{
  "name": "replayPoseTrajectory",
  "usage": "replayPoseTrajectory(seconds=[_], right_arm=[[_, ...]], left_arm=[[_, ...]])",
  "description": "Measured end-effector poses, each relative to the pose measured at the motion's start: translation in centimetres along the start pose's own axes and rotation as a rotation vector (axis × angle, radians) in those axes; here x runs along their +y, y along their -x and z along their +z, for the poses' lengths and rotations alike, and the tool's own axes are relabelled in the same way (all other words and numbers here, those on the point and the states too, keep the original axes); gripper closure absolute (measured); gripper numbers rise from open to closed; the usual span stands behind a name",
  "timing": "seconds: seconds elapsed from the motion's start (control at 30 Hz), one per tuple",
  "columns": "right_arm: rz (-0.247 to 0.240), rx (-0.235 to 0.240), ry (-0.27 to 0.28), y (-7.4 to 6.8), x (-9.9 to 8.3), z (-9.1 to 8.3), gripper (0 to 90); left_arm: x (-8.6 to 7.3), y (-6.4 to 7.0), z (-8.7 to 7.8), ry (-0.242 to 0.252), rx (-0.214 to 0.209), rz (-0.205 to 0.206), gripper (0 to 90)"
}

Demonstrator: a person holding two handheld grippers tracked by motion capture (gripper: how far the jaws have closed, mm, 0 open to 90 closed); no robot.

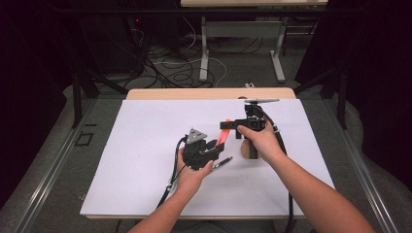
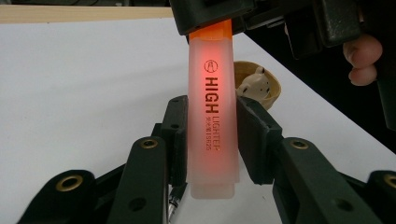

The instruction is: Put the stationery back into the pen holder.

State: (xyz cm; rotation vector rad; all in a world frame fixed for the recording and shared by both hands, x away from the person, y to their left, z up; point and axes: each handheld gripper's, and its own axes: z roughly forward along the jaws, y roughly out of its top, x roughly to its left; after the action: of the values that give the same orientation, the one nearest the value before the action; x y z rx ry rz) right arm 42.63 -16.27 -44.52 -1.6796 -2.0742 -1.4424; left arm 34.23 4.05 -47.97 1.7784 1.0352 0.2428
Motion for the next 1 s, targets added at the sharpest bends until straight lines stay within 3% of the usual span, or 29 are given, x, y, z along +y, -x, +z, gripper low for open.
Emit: replayPoseTrajectory(seconds=[0.3,0.7,1.0], right_arm=[[0.039,0.008,-0.001,0.20,-0.06,0.07,64.7],[0.045,0.017,-0.012,0.34,-0.04,-0.07,66.9],[0.099,0.051,-0.007,0.44,-0.02,-0.24,70.6]], left_arm=[[0.00,-0.04,0.01,-0.006,-0.004,0.001,66.1],[-0.08,-0.07,0.19,-0.013,-0.015,-0.006,65.9],[-0.19,0.03,0.40,-0.006,-0.014,-0.007,65.9]])
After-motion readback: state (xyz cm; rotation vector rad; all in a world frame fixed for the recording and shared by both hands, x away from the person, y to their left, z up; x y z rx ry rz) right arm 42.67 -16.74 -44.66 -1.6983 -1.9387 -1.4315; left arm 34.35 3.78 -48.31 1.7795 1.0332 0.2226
